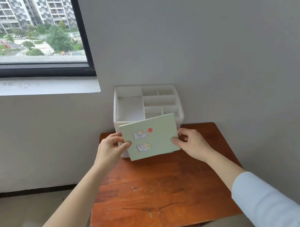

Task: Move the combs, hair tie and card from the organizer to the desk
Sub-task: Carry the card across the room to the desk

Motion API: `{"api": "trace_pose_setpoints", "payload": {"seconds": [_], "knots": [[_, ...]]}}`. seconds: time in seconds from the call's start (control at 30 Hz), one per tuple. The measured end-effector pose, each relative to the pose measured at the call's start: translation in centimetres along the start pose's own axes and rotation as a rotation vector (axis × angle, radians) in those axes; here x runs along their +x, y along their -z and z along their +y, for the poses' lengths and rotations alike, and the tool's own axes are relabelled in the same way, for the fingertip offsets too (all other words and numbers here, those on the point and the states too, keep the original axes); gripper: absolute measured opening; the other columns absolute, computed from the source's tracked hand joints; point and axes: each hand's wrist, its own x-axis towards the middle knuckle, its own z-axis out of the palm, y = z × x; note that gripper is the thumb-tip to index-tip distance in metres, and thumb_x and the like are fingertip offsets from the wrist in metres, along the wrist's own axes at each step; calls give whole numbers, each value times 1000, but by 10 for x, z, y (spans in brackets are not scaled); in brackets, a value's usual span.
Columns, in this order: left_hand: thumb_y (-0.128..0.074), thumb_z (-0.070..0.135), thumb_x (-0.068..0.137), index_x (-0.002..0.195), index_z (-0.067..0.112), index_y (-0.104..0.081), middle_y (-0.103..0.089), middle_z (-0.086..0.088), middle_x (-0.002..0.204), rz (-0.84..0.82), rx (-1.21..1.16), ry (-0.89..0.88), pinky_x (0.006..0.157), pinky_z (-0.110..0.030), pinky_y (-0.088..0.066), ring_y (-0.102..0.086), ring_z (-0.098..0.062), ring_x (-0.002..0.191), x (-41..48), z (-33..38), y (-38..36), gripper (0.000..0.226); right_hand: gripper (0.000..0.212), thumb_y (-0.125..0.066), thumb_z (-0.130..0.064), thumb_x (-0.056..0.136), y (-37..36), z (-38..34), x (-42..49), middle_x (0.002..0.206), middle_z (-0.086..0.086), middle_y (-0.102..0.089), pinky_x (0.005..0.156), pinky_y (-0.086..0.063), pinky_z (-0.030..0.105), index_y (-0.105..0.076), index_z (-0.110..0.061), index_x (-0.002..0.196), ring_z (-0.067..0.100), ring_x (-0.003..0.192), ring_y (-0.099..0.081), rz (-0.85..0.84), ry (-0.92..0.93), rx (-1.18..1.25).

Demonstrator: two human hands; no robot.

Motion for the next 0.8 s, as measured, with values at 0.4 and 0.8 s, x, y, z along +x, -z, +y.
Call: {"api": "trace_pose_setpoints", "payload": {"seconds": [0.4, 0.8], "knots": [[-74, 28, 80, 76, 30, -74, -76, 9, 81, 214, -92, 176, 67, -25, -50, -69, -5, 78, -127, -14, 2, 4, 19, -61, -39, 87, -12, -11, -40, 99, -13, -69, 76, -44, 23, -72, -24, 94, 7, 98, -60, -259, 192, -47], [-75, 21, 79, 76, 21, -74, -75, 7, 76, 853, -233, 521, 77, -30, -50, -68, -11, 71, -464, -67, 4, 3, 15, -63, -29, 87, -157, -67, -216, 93, 3, -71, 75, -52, 34, -70, -16, 86, 19, 87, -64, -796, 610, -89]]}}
